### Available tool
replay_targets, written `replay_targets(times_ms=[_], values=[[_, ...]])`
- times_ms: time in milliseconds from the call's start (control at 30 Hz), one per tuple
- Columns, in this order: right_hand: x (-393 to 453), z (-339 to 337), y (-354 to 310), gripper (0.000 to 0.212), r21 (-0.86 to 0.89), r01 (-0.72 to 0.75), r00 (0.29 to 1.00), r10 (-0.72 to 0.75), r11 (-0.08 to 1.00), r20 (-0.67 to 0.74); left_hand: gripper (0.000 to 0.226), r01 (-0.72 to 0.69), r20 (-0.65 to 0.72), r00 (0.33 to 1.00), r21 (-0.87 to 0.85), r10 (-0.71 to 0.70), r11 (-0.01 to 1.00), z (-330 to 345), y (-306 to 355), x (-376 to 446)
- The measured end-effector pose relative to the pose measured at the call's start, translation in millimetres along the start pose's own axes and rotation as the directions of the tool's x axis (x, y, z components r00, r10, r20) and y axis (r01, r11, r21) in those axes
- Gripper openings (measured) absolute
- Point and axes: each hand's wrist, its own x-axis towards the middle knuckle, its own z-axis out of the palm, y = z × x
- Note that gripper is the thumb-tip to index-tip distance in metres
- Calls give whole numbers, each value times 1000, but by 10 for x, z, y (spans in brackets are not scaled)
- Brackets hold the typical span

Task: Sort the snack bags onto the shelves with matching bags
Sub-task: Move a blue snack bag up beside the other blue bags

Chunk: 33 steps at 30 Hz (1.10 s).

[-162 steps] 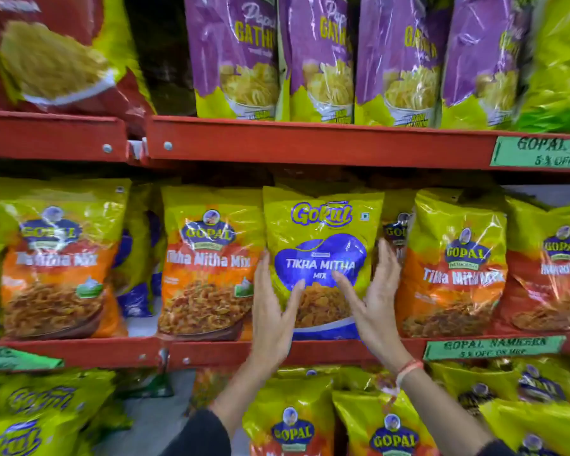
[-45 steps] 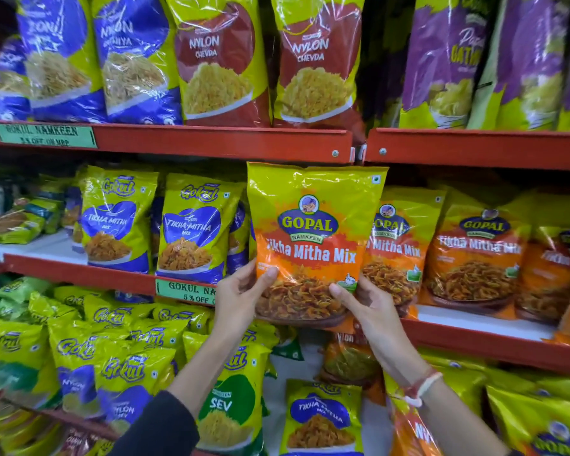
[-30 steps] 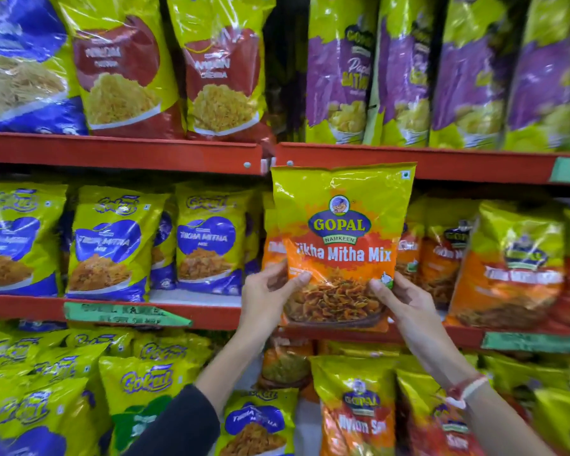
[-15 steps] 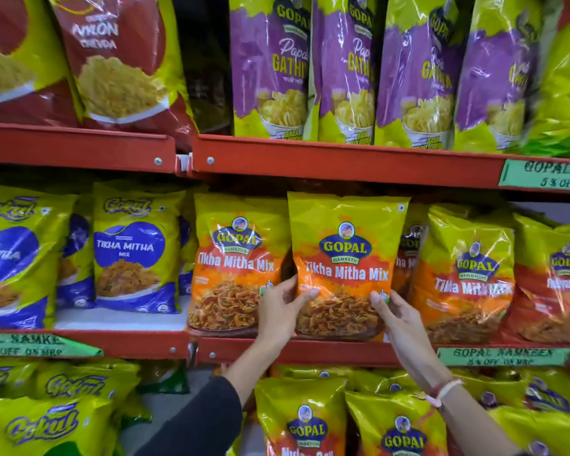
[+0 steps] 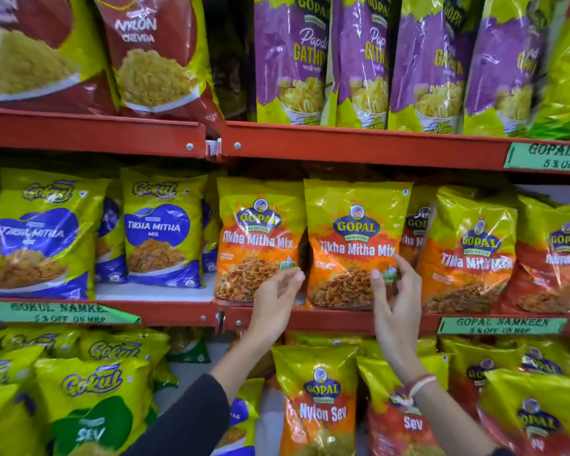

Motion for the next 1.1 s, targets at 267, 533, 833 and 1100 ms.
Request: replay_targets(times_ms=[267,533,833,1100], values=[[-990,380,-427,24,159,-82,946,27,984,323,29,91,-70,993,-121,-100,988,-762,-332,-655],[-1695,1068,144,22,-19,-700,539,547,714,641,31,442,-157,884,-26,-440,897,-1318,-1424,-946],[-2175,1815,969,47,-515,-702,309,862,492,403,57,824,-280,560,94,-779,558,-1318,-2546,-928],[-2357,2021,1294,47,-544,-741,205,905,393,373,95,928,-180,329,-122,-927,353,-1235,-2998,-1003]])
